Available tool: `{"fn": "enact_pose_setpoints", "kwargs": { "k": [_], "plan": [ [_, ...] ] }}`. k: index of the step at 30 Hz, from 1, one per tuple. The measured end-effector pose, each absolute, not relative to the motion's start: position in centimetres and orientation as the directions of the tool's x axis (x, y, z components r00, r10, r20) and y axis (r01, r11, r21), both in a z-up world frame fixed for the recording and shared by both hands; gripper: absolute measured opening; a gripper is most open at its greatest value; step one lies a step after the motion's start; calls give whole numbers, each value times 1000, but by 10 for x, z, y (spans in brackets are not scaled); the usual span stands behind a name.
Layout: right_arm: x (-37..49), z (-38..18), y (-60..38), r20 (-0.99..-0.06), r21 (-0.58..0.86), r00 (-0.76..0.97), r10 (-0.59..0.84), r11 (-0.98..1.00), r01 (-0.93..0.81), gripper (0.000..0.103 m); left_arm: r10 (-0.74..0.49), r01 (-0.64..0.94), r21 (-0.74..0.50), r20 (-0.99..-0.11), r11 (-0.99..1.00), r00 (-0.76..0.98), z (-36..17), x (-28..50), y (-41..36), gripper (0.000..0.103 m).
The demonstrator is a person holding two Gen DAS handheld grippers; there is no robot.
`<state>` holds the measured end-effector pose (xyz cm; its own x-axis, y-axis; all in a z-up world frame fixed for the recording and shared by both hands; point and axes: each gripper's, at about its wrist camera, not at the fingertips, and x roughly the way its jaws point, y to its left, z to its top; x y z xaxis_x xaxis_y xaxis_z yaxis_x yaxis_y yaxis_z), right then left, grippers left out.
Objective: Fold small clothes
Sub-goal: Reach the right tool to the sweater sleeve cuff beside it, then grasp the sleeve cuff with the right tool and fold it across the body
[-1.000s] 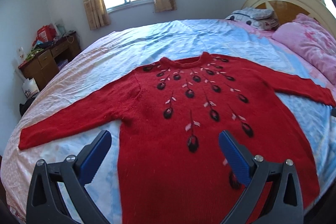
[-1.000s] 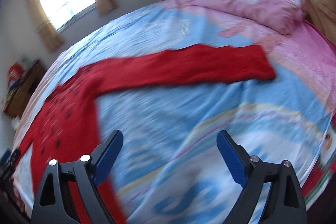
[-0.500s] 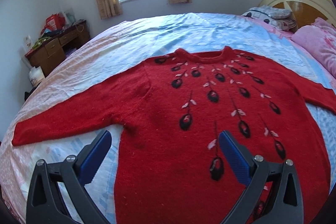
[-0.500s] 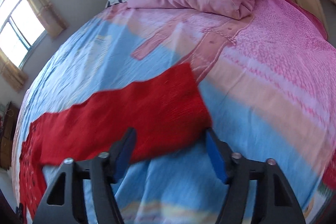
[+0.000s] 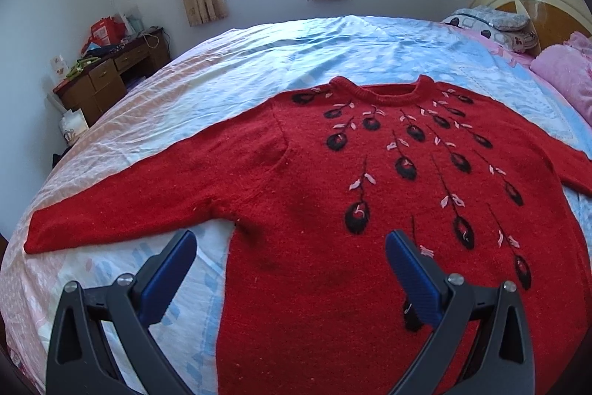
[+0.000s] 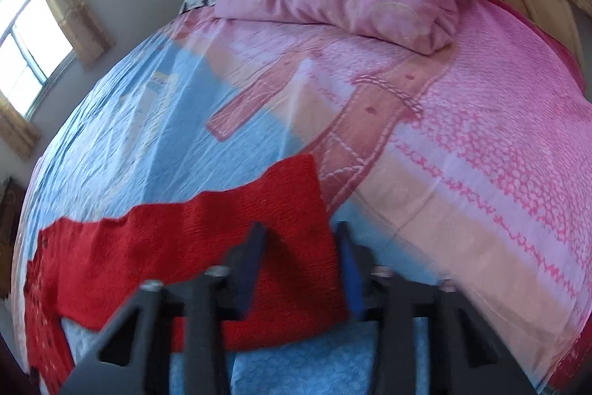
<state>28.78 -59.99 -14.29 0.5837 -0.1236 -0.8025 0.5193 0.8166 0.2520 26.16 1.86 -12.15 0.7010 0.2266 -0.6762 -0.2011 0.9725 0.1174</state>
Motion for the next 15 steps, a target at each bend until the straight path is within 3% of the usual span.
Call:
{"fn": "enact_pose_setpoints", "kwargs": {
  "k": [3, 15],
  "plan": [
    [289, -140, -596, -808, 259, 580, -103, 822, 507, 9, 219, -203, 105, -679, 974, 701, -120, 261, 22, 103],
    [300, -66, -529, -714, 283, 697, -66, 884, 373, 7, 229, -251, 63, -658, 966, 717, -109, 254, 50, 103]
  ]
}}
